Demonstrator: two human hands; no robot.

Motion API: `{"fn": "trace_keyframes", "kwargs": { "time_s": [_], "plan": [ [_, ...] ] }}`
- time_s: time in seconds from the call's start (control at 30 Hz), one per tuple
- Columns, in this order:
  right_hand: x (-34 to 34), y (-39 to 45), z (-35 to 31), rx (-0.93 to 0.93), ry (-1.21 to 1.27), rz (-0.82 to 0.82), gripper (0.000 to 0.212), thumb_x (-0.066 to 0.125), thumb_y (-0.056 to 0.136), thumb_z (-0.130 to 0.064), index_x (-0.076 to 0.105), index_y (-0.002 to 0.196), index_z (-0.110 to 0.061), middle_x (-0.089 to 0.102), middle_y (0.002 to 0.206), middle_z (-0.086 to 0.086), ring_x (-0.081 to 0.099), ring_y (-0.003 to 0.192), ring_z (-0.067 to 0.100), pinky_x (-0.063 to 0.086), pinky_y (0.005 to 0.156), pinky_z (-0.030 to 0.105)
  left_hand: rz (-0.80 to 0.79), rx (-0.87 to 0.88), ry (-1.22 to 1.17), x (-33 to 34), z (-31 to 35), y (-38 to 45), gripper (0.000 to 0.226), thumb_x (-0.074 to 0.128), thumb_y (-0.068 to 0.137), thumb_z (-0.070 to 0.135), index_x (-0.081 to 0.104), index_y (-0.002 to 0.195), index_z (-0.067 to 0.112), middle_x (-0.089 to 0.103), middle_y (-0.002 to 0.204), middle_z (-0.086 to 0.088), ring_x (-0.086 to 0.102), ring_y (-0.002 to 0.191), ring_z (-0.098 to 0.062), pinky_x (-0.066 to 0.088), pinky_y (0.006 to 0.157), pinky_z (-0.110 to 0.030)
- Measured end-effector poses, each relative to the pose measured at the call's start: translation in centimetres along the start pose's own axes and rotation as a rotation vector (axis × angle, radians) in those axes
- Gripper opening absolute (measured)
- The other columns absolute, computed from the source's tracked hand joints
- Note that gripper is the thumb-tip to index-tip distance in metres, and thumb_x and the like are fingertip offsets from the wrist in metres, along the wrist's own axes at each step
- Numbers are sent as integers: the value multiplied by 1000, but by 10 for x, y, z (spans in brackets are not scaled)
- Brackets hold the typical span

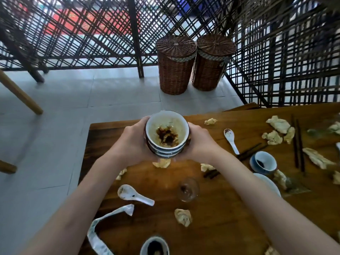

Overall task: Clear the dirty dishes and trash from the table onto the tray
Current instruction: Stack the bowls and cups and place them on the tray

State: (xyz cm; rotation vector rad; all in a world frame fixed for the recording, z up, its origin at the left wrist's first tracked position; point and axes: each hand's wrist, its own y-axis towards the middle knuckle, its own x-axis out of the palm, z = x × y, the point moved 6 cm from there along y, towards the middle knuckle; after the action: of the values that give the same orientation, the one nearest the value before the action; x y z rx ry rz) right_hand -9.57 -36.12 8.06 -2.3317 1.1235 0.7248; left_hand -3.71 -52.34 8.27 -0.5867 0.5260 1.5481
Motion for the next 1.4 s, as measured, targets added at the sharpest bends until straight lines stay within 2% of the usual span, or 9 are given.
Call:
{"fn": "trace_keyframes", "kwargs": {
  "time_s": [0.2, 0.47, 0.53, 0.63, 0.7, 0.83, 1.03, 1.17, 1.4],
  "plan": [
    [-73, -74, 36, 46, -63, 81, 74, 93, 40, -23, 52, 102, -33, 56, 86, -26, 51, 84, -16, 37, 67, -1, -101, 75, -104, 61, 81, -4, 108, 94, 41, 19, 41, 134, 32, 63, 110, 19, 55, 110, 2, 47, 96, -28],
    [-129, -150, 126, 140, -122, 64, 79, 92, 40, -26, 57, 112, -31, 64, 105, -14, 59, 100, 7, 50, 85, 26, -200, 50, -131, 179, 143, -10, 110, 91, 44, 19, 36, 139, 28, 62, 117, 9, 54, 117, -12, 45, 99, -39],
    [-134, -159, 145, 132, -120, 44, 82, 91, 41, -28, 56, 115, -33, 64, 103, -18, 59, 98, 3, 49, 82, 22, -203, 50, -89, 203, 148, -12, 111, 91, 45, 25, 35, 140, 26, 58, 123, 7, 46, 126, -20, 38, 105, -41],
    [-132, -166, 175, 122, -132, 14, 78, 90, 40, -33, 55, 109, -36, 63, 96, -23, 60, 98, 2, 46, 80, 17, -191, 30, -44, 232, 149, -15, 111, 93, 46, 29, 34, 140, 27, 57, 123, 14, 47, 123, -6, 38, 99, -23],
    [-127, -168, 190, 101, -125, 1, 78, 89, 38, -38, 55, 108, -38, 60, 96, -26, 58, 99, -2, 44, 87, 19, -198, -6, -55, 248, 145, -18, 111, 93, 46, 31, 34, 140, 29, 57, 124, 17, 49, 120, -1, 44, 97, -25],
    [-118, -166, 210, 17, -118, 1, 81, 89, 39, -43, 57, 112, -35, 45, 89, -35, 39, 89, -22, 28, 74, -7, -160, -77, 2, 266, 134, -21, 116, 92, 41, 36, 33, 140, 34, 55, 122, 23, 49, 118, -1, 44, 95, -24],
    [-106, -164, 235, 20, -169, -26, 90, 88, 38, -38, 51, 120, -35, 48, 111, -13, 35, 101, 2, 29, 83, 19, -106, -119, 82, 279, 126, -27, 116, 92, 33, 31, 37, 135, 39, 55, 119, 21, 48, 114, -11, 45, 95, -36],
    [-105, -164, 241, 59, -119, -29, 100, 91, 38, -35, 49, 128, -29, 37, 124, -12, 28, 107, -1, 29, 99, 21, -89, -109, 91, 279, 126, -26, 115, 93, 33, 29, 39, 133, 41, 53, 121, 23, 47, 116, -5, 43, 97, -31],
    [-100, -162, 242, 87, -97, -50, 104, 92, 41, -32, 45, 134, -25, 39, 133, -12, 35, 123, 6, 27, 104, 24, -51, -117, 121, 278, 116, -31, 112, 91, 35, 35, 37, 132, 46, 44, 99, 39, 49, 105, -7, 42, 84, -26]
  ]
}}
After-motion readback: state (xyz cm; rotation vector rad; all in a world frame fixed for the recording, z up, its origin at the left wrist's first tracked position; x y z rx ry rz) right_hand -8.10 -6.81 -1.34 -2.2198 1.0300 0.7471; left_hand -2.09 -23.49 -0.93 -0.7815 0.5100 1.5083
